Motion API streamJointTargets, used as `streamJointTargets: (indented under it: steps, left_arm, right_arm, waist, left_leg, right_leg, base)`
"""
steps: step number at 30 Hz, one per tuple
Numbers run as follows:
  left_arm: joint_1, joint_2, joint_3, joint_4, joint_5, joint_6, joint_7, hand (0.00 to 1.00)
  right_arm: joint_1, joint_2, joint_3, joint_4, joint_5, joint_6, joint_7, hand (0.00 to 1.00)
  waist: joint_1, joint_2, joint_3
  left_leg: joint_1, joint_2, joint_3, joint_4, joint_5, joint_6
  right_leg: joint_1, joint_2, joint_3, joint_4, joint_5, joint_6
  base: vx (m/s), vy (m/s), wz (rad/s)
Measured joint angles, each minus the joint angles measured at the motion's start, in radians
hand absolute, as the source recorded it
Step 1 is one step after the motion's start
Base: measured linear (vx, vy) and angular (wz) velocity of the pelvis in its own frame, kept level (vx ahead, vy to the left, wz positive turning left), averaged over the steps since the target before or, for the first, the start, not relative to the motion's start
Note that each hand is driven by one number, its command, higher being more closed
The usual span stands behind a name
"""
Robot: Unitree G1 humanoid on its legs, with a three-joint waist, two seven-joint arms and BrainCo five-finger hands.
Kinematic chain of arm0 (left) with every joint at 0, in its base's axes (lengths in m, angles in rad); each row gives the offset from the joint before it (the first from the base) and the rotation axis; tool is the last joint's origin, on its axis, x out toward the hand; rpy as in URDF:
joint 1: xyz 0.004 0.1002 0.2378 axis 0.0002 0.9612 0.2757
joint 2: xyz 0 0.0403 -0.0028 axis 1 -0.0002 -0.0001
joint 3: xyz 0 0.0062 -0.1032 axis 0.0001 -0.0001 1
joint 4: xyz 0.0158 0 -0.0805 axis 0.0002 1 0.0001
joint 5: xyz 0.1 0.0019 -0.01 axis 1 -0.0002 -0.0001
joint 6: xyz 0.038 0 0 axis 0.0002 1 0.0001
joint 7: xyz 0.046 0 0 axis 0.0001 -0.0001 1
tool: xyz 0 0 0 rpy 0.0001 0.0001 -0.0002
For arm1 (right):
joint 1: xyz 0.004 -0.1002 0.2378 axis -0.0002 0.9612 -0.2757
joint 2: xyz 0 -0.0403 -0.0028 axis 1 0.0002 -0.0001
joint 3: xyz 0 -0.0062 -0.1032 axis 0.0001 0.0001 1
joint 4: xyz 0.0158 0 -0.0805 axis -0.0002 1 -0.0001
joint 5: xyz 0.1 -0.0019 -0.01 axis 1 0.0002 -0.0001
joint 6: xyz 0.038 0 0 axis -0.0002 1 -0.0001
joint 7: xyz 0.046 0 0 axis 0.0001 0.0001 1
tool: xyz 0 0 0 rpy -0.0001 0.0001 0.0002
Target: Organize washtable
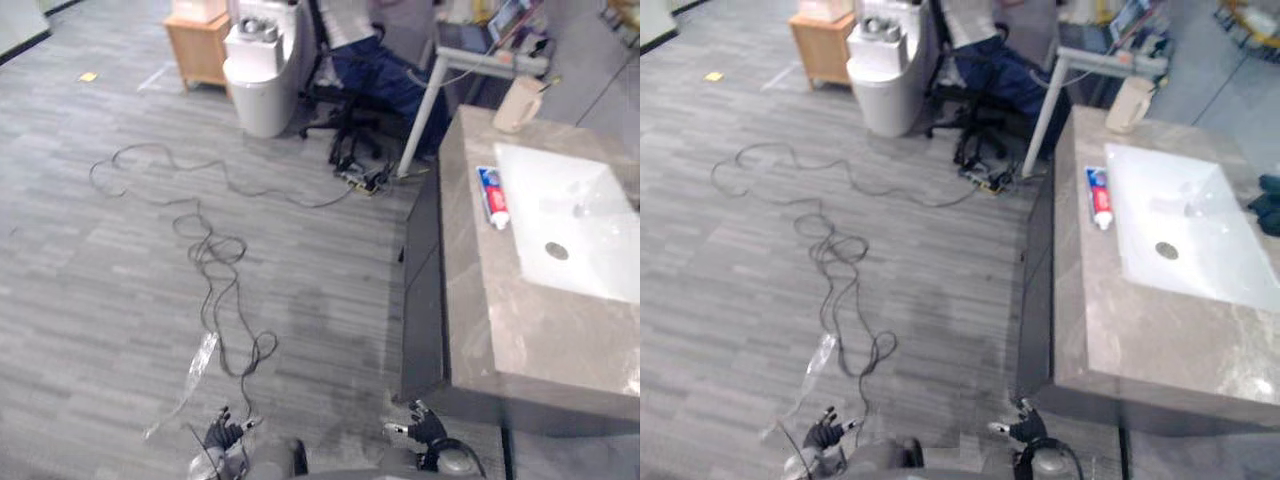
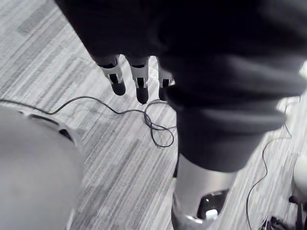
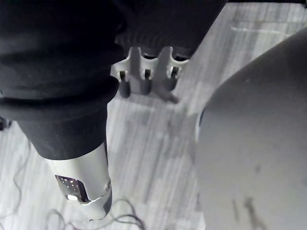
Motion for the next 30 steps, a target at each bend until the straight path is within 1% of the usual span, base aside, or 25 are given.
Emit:
streamJointTargets:
  steps: [1, 2, 3, 4, 5, 6, 7, 8, 9, 10, 11, 12, 14, 15, 17, 20, 21, 22, 23, 25, 26, 27, 28, 29, 30]
  left_arm:
    - [0.001, -0.003, 0.001, 0.004, 0.005, 0.003, 0.000, 0.00]
    - [0.001, -0.006, 0.003, 0.008, 0.012, 0.006, 0.000, 0.00]
    - [0.000, -0.006, 0.002, 0.015, 0.014, 0.007, 0.000, 0.00]
    - [0.000, -0.005, 0.002, 0.021, 0.020, 0.012, 0.000, 0.00]
    - [0.006, -0.006, 0.004, 0.020, 0.043, 0.014, -0.001, 0.00]
    - [0.008, -0.004, 0.010, 0.018, 0.051, 0.014, -0.002, 0.00]
    - [0.011, -0.010, 0.034, 0.013, 0.057, 0.017, -0.001, 0.00]
    - [0.019, -0.035, 0.056, -0.002, 0.057, 0.017, -0.001, 0.00]
    - [0.030, -0.048, 0.064, -0.008, 0.056, 0.016, -0.001, 0.00]
    - [0.032, -0.070, 0.067, -0.026, 0.054, 0.014, -0.001, 0.00]
    - [0.032, -0.079, 0.064, -0.030, 0.055, 0.015, -0.002, 0.00]
    - [0.032, -0.080, 0.063, -0.031, 0.055, 0.015, -0.002, 0.00]
    - [0.033, -0.067, 0.062, -0.040, 0.059, 0.014, -0.002, 0.00]
    - [0.032, -0.065, 0.060, -0.040, 0.060, 0.014, -0.002, 0.00]
    - [0.031, -0.055, 0.041, -0.039, 0.062, 0.014, -0.003, 0.00]
    - [0.026, -0.037, 0.007, -0.037, 0.063, 0.013, -0.002, 0.00]
    - [0.025, -0.038, 0.006, -0.033, 0.063, 0.012, -0.002, 0.00]
    - [0.023, -0.039, 0.004, -0.018, 0.062, 0.007, -0.002, 0.00]
    - [0.023, -0.043, 0.004, -0.018, 0.062, 0.006, -0.003, 0.00]
    - [0.025, -0.032, 0.003, -0.019, 0.065, 0.005, -0.006, 0.00]
    - [0.022, -0.028, 0.003, -0.019, 0.067, 0.006, -0.004, 0.00]
    - [0.021, -0.028, 0.003, -0.018, 0.069, 0.006, -0.004, 0.00]
    - [0.021, -0.023, 0.003, -0.017, 0.073, 0.008, -0.003, 0.00]
    - [0.020, -0.021, 0.003, -0.017, 0.078, 0.010, -0.002, 0.00]
    - [0.020, -0.022, 0.002, -0.014, 0.080, 0.012, -0.002, 0.00]
  right_arm:
    - [-0.001, 0.000, 0.009, -0.006, 0.002, -0.003, 0.006, 0.00]
    - [-0.002, -0.002, 0.011, -0.008, 0.008, -0.007, 0.011, 0.00]
    - [-0.005, -0.002, 0.010, -0.009, 0.009, -0.008, 0.012, 0.00]
    - [-0.011, -0.003, 0.009, -0.009, 0.010, -0.009, 0.013, 0.00]
    - [-0.004, 0.000, 0.006, -0.018, 0.009, -0.008, 0.012, 0.00]
    - [0.008, 0.004, 0.001, -0.024, 0.010, -0.008, 0.012, 0.00]
    - [0.031, 0.010, -0.019, -0.046, 0.020, -0.007, 0.012, 0.00]
    - [0.034, 0.004, -0.037, -0.063, 0.020, -0.005, 0.012, 0.00]
    - [0.046, 0.000, -0.037, -0.078, 0.019, -0.007, 0.011, 0.00]
    - [0.054, -0.011, -0.040, -0.090, 0.024, -0.006, 0.011, 0.00]
    - [0.052, -0.015, -0.053, -0.083, 0.030, -0.001, 0.010, 0.00]
    - [0.052, -0.014, -0.060, -0.081, 0.032, 0.000, 0.009, 0.00]
    - [0.050, -0.007, -0.082, -0.045, 0.046, 0.000, 0.005, 0.00]
    - [0.048, -0.008, -0.090, -0.036, 0.047, 0.000, 0.006, 0.00]
    - [0.037, -0.009, -0.110, -0.015, 0.048, 0.001, 0.005, 0.00]
    - [0.019, -0.018, -0.120, 0.026, 0.049, 0.000, 0.000, 0.00]
    - [0.015, -0.025, -0.119, 0.037, 0.048, 0.001, -0.002, 0.00]
    - [0.012, -0.036, -0.119, 0.049, 0.047, 0.010, -0.006, 0.00]
    - [0.012, -0.035, -0.122, 0.049, 0.046, 0.016, -0.007, 0.00]
    - [0.014, -0.030, -0.124, 0.043, 0.044, 0.021, -0.006, 0.00]
    - [0.015, -0.025, -0.124, 0.038, 0.042, 0.027, -0.003, 0.00]
    - [0.014, -0.023, -0.123, 0.032, 0.042, 0.029, -0.003, 0.00]
    - [0.013, -0.015, -0.123, 0.030, 0.042, 0.029, -0.003, 0.00]
    - [0.012, -0.013, -0.118, 0.025, 0.042, 0.028, -0.003, 0.00]
    - [0.011, -0.014, -0.113, 0.024, 0.041, 0.028, -0.003, 0.00]
  waist:
    - [-0.017, 0.001, 0.001]
    - [-0.020, 0.002, 0.001]
    - [-0.022, 0.002, 0.001]
    - [-0.032, 0.004, 0.001]
    - [-0.035, -0.002, -0.002]
    - [-0.034, -0.012, -0.008]
    - [-0.034, -0.030, -0.019]
    - [-0.034, 0.010, -0.017]
    - [-0.034, 0.019, -0.018]
    - [-0.025, 0.043, -0.014]
    - [-0.021, 0.064, -0.018]
    - [-0.020, 0.063, -0.019]
    - [-0.009, 0.041, -0.017]
    - [-0.007, 0.036, -0.017]
    - [-0.011, 0.035, -0.018]
    - [-0.012, 0.038, -0.020]
    - [-0.011, 0.041, -0.021]
    - [-0.007, 0.047, -0.025]
    - [-0.007, 0.050, -0.030]
    - [-0.008, 0.038, -0.030]
    - [-0.005, 0.027, -0.031]
    - [-0.001, 0.026, -0.030]
    - [0.004, 0.020, -0.027]
    - [-0.003, 0.017, -0.024]
    - [-0.008, 0.019, -0.023]
  left_leg:
    - [0.073, 0.012, 0.023, -0.044, -0.002, 0.001]
    - [0.113, 0.014, 0.040, -0.071, -0.003, -0.003]
    - [0.139, 0.013, 0.050, -0.087, -0.003, -0.005]
    - [0.179, 0.010, 0.054, -0.111, -0.006, -0.019]
    - [0.201, -0.008, 0.052, -0.113, -0.020, -0.044]
    - [0.212, -0.024, 0.049, -0.103, -0.028, -0.057]
    - [0.224, -0.052, 0.046, -0.034, -0.050, -0.086]
    - [0.189, -0.014, 0.046, 0.121, -0.057, -0.104]
    - [0.148, 0.007, 0.046, 0.231, -0.049, -0.116]
    - [0.073, 0.065, 0.048, 0.410, -0.051, -0.130]
    - [0.036, 0.116, 0.058, 0.478, -0.066, -0.115]
    - [0.025, 0.134, 0.060, 0.479, -0.072, -0.110]
    - [0.018, 0.166, 0.052, 0.363, -0.076, -0.104]
    - [0.015, 0.166, 0.036, 0.320, -0.076, -0.104]
    - [-0.005, 0.163, -0.040, 0.199, -0.072, -0.111]
    - [-0.048, 0.132, -0.207, 0.031, -0.040, -0.159]
    - [-0.053, 0.125, -0.226, 0.011, -0.031, -0.165]
    - [-0.044, 0.113, -0.216, 0.012, 0.013, -0.159]
    - [-0.039, 0.100, -0.193, 0.019, 0.018, -0.146]
    - [-0.025, 0.062, -0.135, 0.019, -0.009, -0.103]
    - [-0.003, 0.052, -0.084, 0.017, -0.016, -0.090]
    - [0.007, 0.052, -0.058, 0.017, -0.014, -0.077]
    - [0.035, 0.053, -0.010, 0.016, -0.012, -0.070]
    - [0.071, 0.053, 0.032, 0.012, -0.012, -0.070]
    - [0.090, 0.053, 0.043, 0.002, -0.013, -0.070]
  right_leg:
    - [-0.054, 0.052, -0.096, -0.028, -0.053, -0.034]
    - [-0.092, 0.083, -0.156, -0.063, -0.065, -0.049]
    - [-0.114, 0.099, -0.199, -0.099, -0.064, -0.052]
    - [-0.135, 0.131, -0.278, -0.206, -0.050, -0.071]
    - [-0.134, 0.168, -0.334, -0.331, 0.029, -0.165]
    - [-0.130, 0.176, -0.343, -0.378, 0.089, -0.193]
    - [-0.112, 0.168, -0.361, -0.387, 0.126, -0.247]
    - [-0.078, 0.178, -0.355, -0.391, 0.118, -0.253]
    - [-0.055, 0.182, -0.348, -0.413, 0.108, -0.249]
    - [-0.018, 0.198, -0.322, -0.442, 0.094, -0.235]
    - [0.015, 0.221, -0.295, -0.466, 0.090, -0.234]
    - [0.034, 0.227, -0.282, -0.479, 0.089, -0.232]
    - [0.097, 0.223, -0.206, -0.512, 0.084, -0.223]
    - [0.108, 0.220, -0.184, -0.519, 0.083, -0.219]
    - [0.141, 0.214, -0.135, -0.550, 0.083, -0.194]
    - [0.148, 0.190, -0.059, -0.571, 0.068, -0.133]
    - [0.148, 0.186, -0.046, -0.570, 0.062, -0.119]
    - [0.148, 0.174, 0.000, -0.563, 0.039, -0.077]
    - [0.148, 0.161, 0.024, -0.559, 0.026, -0.062]
    - [0.134, 0.115, 0.059, -0.524, 0.014, -0.021]
    - [0.084, 0.109, 0.077, -0.426, 0.017, -0.012]
    - [0.050, 0.112, 0.080, -0.361, 0.025, -0.005]
    - [-0.013, 0.110, 0.053, -0.235, 0.037, 0.005]
    - [-0.040, 0.083, -0.035, -0.155, 0.020, 0.001]
    - [-0.044, 0.069, -0.086, -0.139, 0.010, -0.006]
  base:
    - [0.35, 0.110, -0.24]
    - [0.37, 0.102, -0.28]
    - [0.34, 0.082, -0.27]
    - [0.43, 0.113, -0.13]
    - [0.43, 0.116, -0.01]
    - [0.47, 0.082, 0.17]
    - [0.49, 0.075, -0.02]
    - [0.56, 0.094, -0.09]
    - [0.51, 0.112, -0.39]
    - [0.46, 0.107, -0.49]
    - [0.36, 0.084, -0.61]
    - [0.32, 0.087, -0.71]
    - [0.30, 0.087, -0.89]
    - [0.25, 0.118, -0.93]
    - [0.16, 0.156, -0.69]
    - [0.13, 0.276, -0.57]
    - [0.14, 0.315, -0.73]
    - [0.15, 0.376, -0.74]
    - [0.19, 0.491, -0.84]
    - [0.16, 0.412, -0.75]
    - [0.12, 0.283, -0.82]
    - [0.15, 0.324, -0.95]
    - [0.16, 0.320, -0.81]
    - [0.16, 0.292, -0.70]
    - [0.16, 0.248, -0.62]
